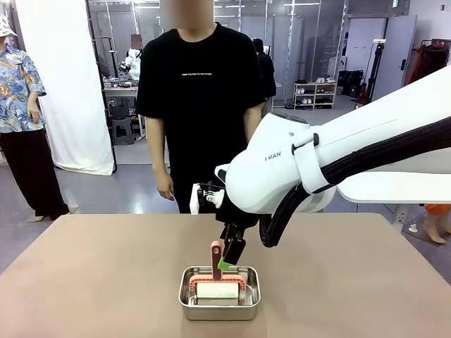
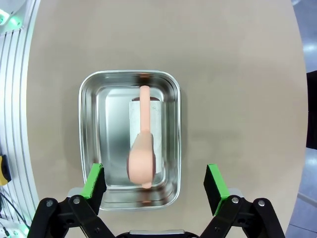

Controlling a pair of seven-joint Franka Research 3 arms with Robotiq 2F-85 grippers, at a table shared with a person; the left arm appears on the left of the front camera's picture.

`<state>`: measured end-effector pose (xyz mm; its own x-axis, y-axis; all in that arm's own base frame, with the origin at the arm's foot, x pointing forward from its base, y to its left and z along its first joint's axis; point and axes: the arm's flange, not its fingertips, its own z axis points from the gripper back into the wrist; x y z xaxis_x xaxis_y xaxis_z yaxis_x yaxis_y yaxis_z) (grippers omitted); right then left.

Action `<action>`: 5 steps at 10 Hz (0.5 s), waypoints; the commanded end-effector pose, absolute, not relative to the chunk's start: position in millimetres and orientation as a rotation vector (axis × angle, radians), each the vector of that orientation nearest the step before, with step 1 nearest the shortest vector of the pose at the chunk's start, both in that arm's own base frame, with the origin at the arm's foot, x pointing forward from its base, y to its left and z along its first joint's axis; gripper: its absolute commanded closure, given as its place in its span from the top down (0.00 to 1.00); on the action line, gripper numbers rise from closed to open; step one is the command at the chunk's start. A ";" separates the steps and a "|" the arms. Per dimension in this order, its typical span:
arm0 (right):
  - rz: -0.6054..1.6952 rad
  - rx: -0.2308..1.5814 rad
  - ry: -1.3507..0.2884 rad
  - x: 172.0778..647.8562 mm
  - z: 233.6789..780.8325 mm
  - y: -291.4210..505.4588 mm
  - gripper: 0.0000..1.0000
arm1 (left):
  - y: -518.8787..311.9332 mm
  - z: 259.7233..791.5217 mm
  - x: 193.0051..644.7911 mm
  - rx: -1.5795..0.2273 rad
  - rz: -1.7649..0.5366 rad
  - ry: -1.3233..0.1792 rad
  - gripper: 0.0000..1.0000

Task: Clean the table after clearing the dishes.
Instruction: Place the Lint Roller back on top of the Airtight Container.

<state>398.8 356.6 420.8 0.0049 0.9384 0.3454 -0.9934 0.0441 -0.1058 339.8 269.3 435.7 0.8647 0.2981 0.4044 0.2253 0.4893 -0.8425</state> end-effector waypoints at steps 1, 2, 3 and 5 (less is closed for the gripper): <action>1.534 0.190 -0.364 398.2 418.2 361.2 1.00 | 270.1 436.0 336.5 -1.079 0.041 -0.565 1.00; 1.534 0.190 -0.364 398.2 418.2 361.2 1.00 | 270.1 436.0 336.5 -1.079 0.041 -0.565 1.00; 1.534 0.190 -0.364 398.2 418.2 361.2 1.00 | 270.1 436.0 336.5 -1.079 0.041 -0.565 1.00; 1.534 0.190 -0.364 398.2 418.2 361.2 1.00 | 270.1 436.0 336.5 -1.079 0.041 -0.565 1.00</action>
